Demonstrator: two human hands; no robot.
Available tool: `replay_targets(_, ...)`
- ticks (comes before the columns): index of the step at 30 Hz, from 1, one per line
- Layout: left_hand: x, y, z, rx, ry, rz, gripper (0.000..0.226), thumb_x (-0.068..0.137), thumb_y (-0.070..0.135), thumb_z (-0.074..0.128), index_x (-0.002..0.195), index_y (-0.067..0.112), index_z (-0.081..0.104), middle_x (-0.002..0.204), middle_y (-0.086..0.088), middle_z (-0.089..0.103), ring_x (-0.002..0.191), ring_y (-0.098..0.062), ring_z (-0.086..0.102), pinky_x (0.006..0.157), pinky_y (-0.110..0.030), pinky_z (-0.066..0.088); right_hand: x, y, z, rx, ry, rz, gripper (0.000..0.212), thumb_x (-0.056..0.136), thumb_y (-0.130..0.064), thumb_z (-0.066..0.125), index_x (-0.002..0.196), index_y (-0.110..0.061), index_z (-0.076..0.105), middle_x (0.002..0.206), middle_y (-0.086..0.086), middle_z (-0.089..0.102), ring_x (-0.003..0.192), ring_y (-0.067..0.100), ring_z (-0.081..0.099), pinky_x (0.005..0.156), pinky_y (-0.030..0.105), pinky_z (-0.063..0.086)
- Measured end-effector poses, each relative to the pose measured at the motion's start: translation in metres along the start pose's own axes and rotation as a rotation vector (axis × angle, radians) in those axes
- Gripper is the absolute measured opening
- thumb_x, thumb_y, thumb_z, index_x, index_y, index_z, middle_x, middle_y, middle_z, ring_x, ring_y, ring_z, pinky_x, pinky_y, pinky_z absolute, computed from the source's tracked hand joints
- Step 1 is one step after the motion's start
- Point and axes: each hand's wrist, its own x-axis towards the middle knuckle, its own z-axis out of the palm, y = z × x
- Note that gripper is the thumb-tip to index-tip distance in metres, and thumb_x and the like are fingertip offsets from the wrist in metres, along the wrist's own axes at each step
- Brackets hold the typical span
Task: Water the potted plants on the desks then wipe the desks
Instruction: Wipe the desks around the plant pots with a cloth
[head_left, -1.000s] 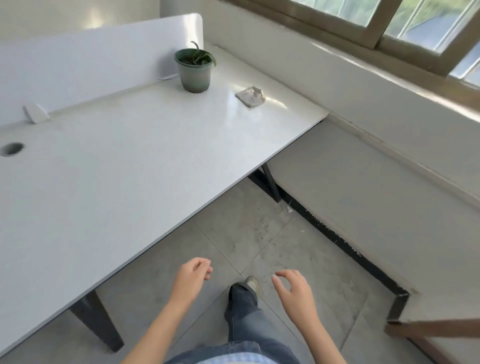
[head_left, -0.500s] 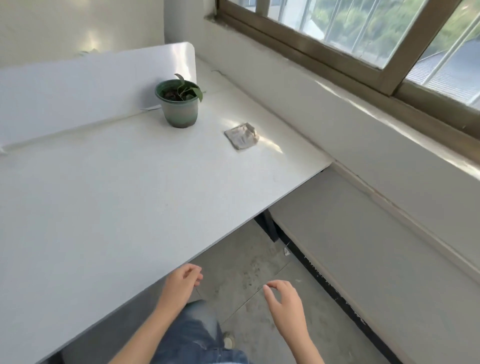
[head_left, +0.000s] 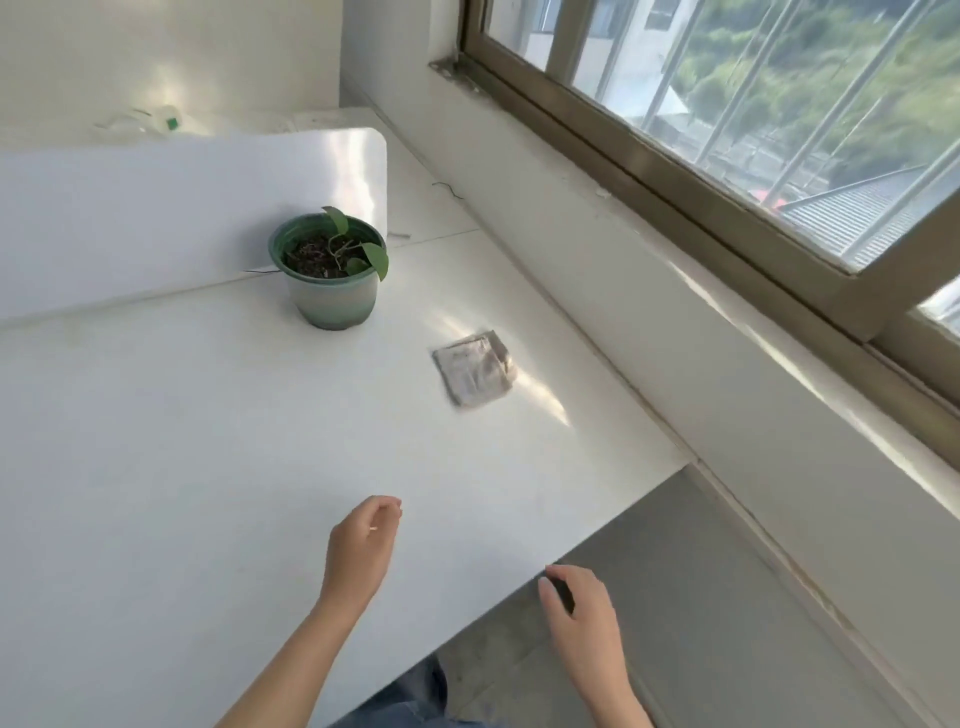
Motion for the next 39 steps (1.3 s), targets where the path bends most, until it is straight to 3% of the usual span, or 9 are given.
replay_targets(4, 0.036, -0.001, -0.007, 0.259, 0.235, 0.077, 0.027, 0.090, 0.010, 0.049, 0.112, 0.002, 0.062, 0.120, -0.011, 0.062, 0.119, -0.029, 0.047, 0.094, -0.032, 0.037, 0.062, -0.034, 0.002, -0.070, -0.054, -0.122, 0.030, 0.091, -0.025, 0.048, 0.120, -0.017, 0.052, 0.126, -0.001, 0.049, 0.118, 0.015, 0.043, 0.094, 0.029, 0.041)
replay_targets(7, 0.051, -0.010, -0.015, 0.409, 0.353, 0.036, 0.045, 0.081, 0.022, 0.044, 0.116, -0.001, 0.060, 0.128, -0.018, 0.057, 0.125, -0.039, 0.043, 0.097, -0.048, 0.037, 0.112, -0.061, 0.011, -0.135, -0.060, -0.230, 0.039, 0.092, -0.025, 0.048, 0.130, -0.016, 0.045, 0.142, 0.007, 0.037, 0.133, 0.022, 0.030, 0.108, 0.035, 0.030)
replay_targets(12, 0.070, -0.032, -0.005, 0.640, 0.347, -0.148, 0.061, 0.081, 0.038, 0.037, 0.124, -0.002, 0.054, 0.135, -0.024, 0.050, 0.127, -0.044, 0.044, 0.097, -0.059, 0.037, 0.211, -0.098, 0.039, -0.376, -0.094, -0.397, 0.051, 0.090, -0.026, 0.049, 0.138, -0.017, 0.033, 0.149, 0.020, 0.023, 0.139, 0.034, 0.017, 0.111, 0.044, 0.019)
replay_targets(17, 0.075, -0.037, 0.005, 0.773, 0.397, -0.244, 0.070, 0.096, 0.045, 0.005, 0.122, 0.004, 0.056, 0.127, -0.018, 0.059, 0.119, -0.037, 0.051, 0.097, -0.048, 0.036, 0.282, -0.105, 0.066, -0.574, -0.183, -0.435, 0.058, 0.090, -0.035, 0.043, 0.142, -0.018, 0.022, 0.152, 0.022, 0.012, 0.140, 0.037, 0.011, 0.111, 0.055, 0.013)
replay_targets(21, 0.081, -0.041, 0.010, 0.826, 0.474, -0.247, 0.063, 0.097, 0.042, 0.010, 0.121, 0.007, 0.056, 0.128, -0.017, 0.059, 0.123, -0.028, 0.034, 0.097, -0.043, 0.023, 0.313, -0.110, 0.079, -0.650, -0.189, -0.510, 0.065, 0.085, -0.050, 0.018, 0.142, -0.019, 0.023, 0.152, 0.022, 0.013, 0.140, 0.039, 0.013, 0.109, 0.058, 0.012)
replay_targets(24, 0.083, -0.042, 0.012, 0.839, 0.502, -0.248, 0.050, 0.090, 0.037, 0.027, 0.121, 0.009, 0.055, 0.129, -0.016, 0.058, 0.125, -0.026, 0.032, 0.098, -0.042, 0.022, 0.351, -0.136, 0.093, -0.722, -0.264, -0.546, 0.059, 0.091, -0.049, 0.025, 0.143, -0.024, 0.012, 0.154, 0.017, 0.003, 0.142, 0.034, 0.002, 0.111, 0.055, 0.006)
replay_targets(28, 0.084, -0.042, 0.010, 0.841, 0.540, -0.263, 0.059, 0.094, 0.047, 0.007, 0.124, 0.015, 0.047, 0.131, -0.012, 0.058, 0.126, -0.025, 0.033, 0.101, -0.038, 0.021, 0.403, -0.187, 0.120, -0.735, -0.337, -0.623, 0.060, 0.090, -0.054, 0.025, 0.142, -0.031, 0.009, 0.155, 0.013, -0.003, 0.142, 0.031, -0.005, 0.111, 0.056, 0.001)
replay_targets(33, 0.084, -0.040, 0.009, 0.820, 0.515, -0.292, 0.058, 0.094, 0.049, 0.006, 0.125, 0.018, 0.044, 0.132, -0.011, 0.057, 0.127, -0.024, 0.033, 0.106, -0.032, 0.010, 0.426, -0.223, 0.143, -0.768, -0.406, -0.724, 0.057, 0.090, -0.054, 0.022, 0.141, -0.031, 0.013, 0.155, 0.012, -0.002, 0.142, 0.031, -0.006, 0.111, 0.058, 0.002)
replay_targets(39, 0.083, -0.038, 0.008, 0.791, 0.499, -0.298, 0.056, 0.094, 0.048, 0.006, 0.126, 0.018, 0.042, 0.131, -0.011, 0.057, 0.127, -0.025, 0.033, 0.107, -0.033, 0.009, 0.353, -0.166, 0.118, -0.758, -0.411, -0.816, 0.057, 0.090, -0.050, 0.018, 0.142, -0.024, 0.023, 0.152, 0.018, 0.018, 0.140, 0.036, 0.016, 0.108, 0.060, 0.017)
